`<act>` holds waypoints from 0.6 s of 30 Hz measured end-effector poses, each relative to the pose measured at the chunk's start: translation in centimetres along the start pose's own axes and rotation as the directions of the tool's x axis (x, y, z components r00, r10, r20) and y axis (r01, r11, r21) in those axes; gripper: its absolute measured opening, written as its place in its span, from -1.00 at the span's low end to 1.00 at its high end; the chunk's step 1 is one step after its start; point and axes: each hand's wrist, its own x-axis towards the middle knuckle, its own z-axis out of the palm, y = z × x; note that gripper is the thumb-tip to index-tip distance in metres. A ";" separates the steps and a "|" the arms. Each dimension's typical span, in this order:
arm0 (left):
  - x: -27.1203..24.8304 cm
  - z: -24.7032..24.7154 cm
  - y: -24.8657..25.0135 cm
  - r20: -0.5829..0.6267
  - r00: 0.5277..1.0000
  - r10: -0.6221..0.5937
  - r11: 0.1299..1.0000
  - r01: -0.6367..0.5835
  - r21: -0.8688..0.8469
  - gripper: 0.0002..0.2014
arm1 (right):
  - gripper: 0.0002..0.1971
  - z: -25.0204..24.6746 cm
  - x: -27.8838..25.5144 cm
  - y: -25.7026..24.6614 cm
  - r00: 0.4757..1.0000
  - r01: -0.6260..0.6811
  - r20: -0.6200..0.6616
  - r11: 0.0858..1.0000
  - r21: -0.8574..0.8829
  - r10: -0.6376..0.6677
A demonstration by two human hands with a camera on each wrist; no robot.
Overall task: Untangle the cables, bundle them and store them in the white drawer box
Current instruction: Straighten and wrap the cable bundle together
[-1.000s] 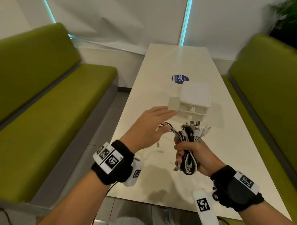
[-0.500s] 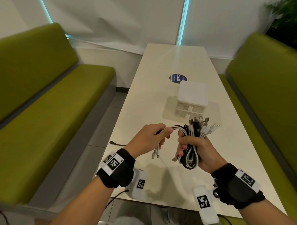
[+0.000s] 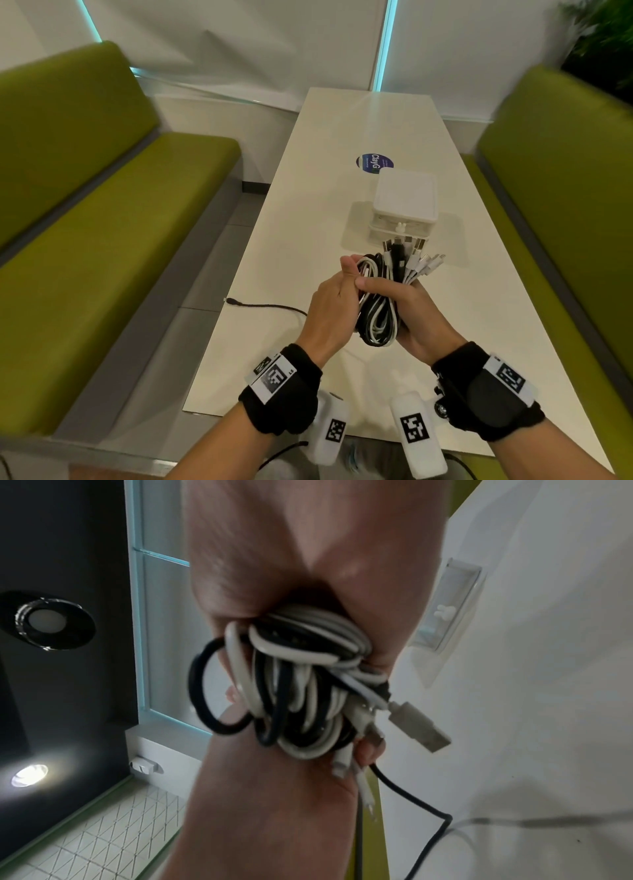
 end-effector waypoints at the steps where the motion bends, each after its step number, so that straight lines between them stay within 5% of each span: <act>1: 0.0 0.0 0.1 0.009 1.000 -0.020 0.999 0.020 -0.045 -0.13 | -0.54 0.1 0.0 0.1 1.000 0.002 -0.003 1.000 0.001 -0.002; 8: -0.1 0.5 0.8 0.042 0.987 -0.152 0.974 0.157 -0.165 -0.16 | -0.46 0.7 -0.2 1.0 0.999 0.026 -0.027 1.000 0.017 -0.025; 15: 0.4 0.2 1.4 0.006 0.996 -0.087 0.994 0.087 -0.064 -0.36 | -0.63 1.2 -0.4 1.2 0.992 0.104 -0.072 0.995 0.002 -0.104; 18: 1.0 0.7 0.9 0.054 0.992 -0.115 0.993 0.117 -0.035 -0.52 | -0.38 1.6 -0.5 1.2 0.985 0.128 -0.116 0.992 -0.020 -0.129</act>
